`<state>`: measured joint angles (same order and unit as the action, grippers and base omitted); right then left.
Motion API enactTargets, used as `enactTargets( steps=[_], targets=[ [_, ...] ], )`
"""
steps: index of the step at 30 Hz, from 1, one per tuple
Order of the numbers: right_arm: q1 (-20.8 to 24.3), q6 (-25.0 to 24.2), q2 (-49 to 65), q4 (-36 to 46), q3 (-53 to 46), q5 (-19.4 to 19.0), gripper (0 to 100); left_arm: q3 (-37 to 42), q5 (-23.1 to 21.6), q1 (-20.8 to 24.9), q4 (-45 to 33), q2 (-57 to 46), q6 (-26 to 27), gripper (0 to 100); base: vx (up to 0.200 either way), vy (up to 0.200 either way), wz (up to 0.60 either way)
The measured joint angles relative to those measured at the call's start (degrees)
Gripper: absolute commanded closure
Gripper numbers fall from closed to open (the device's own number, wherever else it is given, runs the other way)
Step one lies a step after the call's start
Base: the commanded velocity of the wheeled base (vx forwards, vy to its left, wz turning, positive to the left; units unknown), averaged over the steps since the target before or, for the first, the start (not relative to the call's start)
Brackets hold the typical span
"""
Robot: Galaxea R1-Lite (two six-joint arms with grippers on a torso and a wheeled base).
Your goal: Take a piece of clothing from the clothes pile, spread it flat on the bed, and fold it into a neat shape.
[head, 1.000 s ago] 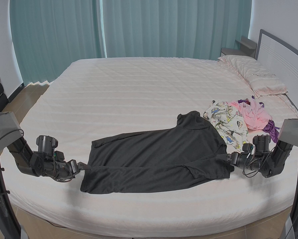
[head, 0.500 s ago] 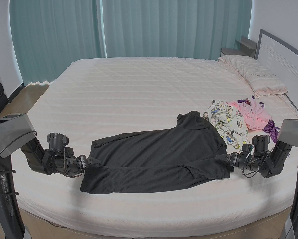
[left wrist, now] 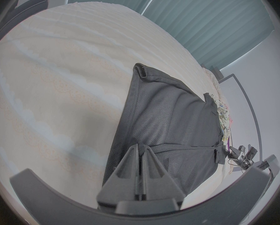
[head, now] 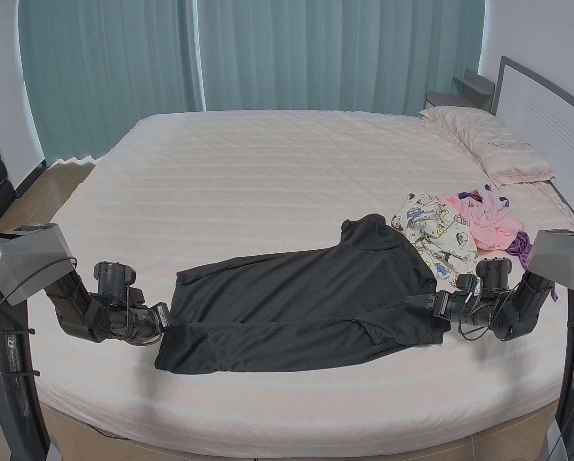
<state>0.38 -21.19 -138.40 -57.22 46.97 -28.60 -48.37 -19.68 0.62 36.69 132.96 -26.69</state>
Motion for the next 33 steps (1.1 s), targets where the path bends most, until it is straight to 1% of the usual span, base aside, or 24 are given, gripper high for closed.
enactTargets(
  steps=[7, 13, 16, 26, 27, 33],
  targets=[
    [0.1, 0.0, -0.6, -0.1, 1.4, 0.5, 0, 0.4, 0.0, 0.0, 0.1, 0.0, 0.0, 100, 0.0, 0.0, 0.0],
    [-1.0, 0.2, 0.5, -0.2, 0.7, -1.3, 0, 0.7, 0.0, -0.1, 0.1, 0.0, -0.1, 100, 0.0, 0.0, 0.0],
    [-0.7, 0.4, 0.7, -0.1, 0.4, -1.9, 0, 0.7, 0.0, -0.1, 0.1, 0.0, -0.2, 100, 0.0, 0.0, 0.0],
    [1.1, 2.0, -1.2, 0.6, 2.1, -1.7, 0, 0.6, -0.1, -0.1, 0.1, 0.0, -1.1, 100, 0.0, 0.0, 0.0],
    [1.2, 2.4, -1.5, 0.7, 2.3, -1.6, 100, 0.6, -0.1, -0.1, 0.1, 0.0, -1.1, 100, 0.0, 0.0, 0.0],
    [1.0, 3.0, -2.5, 1.0, 3.0, -1.4, 100, 0.6, -0.1, -0.1, 0.1, 0.0, -1.1, 100, 0.0, 0.0, 0.0]
  ],
)
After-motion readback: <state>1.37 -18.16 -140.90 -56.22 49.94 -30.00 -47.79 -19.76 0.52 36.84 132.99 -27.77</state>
